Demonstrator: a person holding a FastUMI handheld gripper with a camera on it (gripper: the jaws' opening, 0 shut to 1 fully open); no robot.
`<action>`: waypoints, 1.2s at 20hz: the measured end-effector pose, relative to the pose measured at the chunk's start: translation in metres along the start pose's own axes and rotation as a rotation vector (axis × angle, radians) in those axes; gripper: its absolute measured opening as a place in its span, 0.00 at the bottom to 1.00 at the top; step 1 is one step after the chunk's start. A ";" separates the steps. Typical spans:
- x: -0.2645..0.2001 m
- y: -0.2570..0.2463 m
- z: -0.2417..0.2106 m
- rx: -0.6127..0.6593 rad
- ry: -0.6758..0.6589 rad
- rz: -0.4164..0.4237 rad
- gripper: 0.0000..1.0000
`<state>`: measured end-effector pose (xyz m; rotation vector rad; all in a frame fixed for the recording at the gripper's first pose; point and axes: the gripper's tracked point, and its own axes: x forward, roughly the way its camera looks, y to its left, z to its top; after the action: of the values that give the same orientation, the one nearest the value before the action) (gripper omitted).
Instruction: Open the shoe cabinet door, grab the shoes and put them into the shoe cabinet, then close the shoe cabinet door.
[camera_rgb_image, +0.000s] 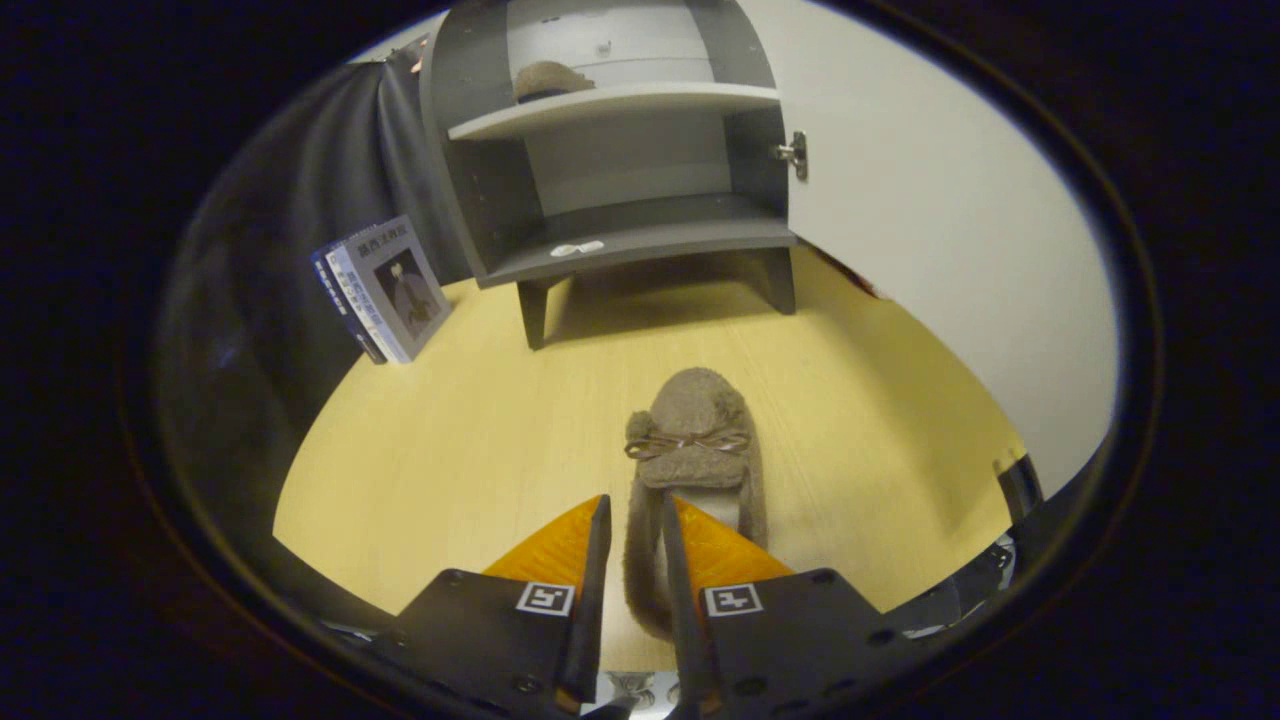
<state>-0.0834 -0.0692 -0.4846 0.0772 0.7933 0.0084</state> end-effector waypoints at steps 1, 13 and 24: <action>0.007 0.000 -0.005 -0.007 0.016 -0.002 0.33; 0.044 -0.001 -0.008 -0.117 0.067 -0.079 0.32; 0.055 -0.008 -0.006 -0.119 0.062 -0.107 0.18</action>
<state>-0.0490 -0.0746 -0.5284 -0.0784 0.8566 -0.0435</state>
